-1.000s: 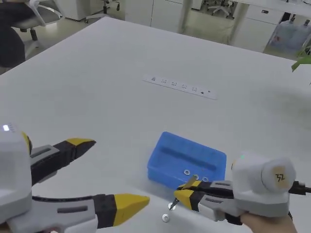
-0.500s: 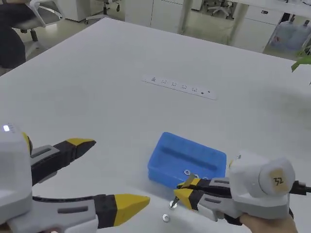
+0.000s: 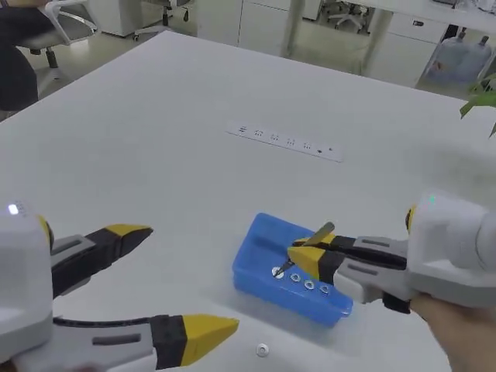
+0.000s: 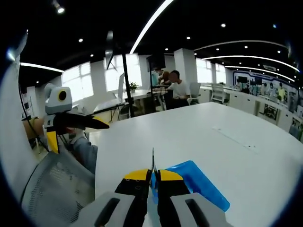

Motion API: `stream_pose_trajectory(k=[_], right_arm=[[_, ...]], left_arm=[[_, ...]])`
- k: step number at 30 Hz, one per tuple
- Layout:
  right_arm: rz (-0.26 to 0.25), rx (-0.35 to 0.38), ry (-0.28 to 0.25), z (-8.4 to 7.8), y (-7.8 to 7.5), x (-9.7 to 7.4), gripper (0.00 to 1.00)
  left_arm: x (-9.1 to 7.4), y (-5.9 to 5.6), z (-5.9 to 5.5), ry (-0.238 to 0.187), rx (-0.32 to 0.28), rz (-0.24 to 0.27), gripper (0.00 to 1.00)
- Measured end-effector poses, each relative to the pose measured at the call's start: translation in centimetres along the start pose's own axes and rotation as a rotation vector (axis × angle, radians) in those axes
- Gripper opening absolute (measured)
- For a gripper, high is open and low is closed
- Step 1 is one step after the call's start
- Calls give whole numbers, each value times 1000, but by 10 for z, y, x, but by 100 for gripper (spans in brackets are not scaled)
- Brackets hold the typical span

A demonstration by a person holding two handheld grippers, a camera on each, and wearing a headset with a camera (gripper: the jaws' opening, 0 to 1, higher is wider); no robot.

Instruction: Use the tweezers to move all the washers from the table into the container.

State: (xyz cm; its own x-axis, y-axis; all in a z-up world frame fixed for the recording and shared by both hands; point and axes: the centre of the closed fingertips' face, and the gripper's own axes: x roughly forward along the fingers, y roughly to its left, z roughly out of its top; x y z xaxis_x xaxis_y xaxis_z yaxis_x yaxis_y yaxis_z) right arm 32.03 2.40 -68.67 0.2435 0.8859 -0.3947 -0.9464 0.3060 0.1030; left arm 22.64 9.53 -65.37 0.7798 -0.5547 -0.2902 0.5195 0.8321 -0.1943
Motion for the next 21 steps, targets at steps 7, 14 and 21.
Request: stream_pose_trajectory(k=[7, 14, 21], right_arm=[[-74, 96, 28, -11, -38, 16, 2], [-82, 136, 85, -26, -50, 32, 2], [-76, 148, 157, -48, -59, 42, 2]], left_arm=[[-2, 1, -1, 3, 3, 3, 87], [-5, 3, -2, -4, -6, 11, 87], [-7, 4, -3, -8, -10, 18, 87]])
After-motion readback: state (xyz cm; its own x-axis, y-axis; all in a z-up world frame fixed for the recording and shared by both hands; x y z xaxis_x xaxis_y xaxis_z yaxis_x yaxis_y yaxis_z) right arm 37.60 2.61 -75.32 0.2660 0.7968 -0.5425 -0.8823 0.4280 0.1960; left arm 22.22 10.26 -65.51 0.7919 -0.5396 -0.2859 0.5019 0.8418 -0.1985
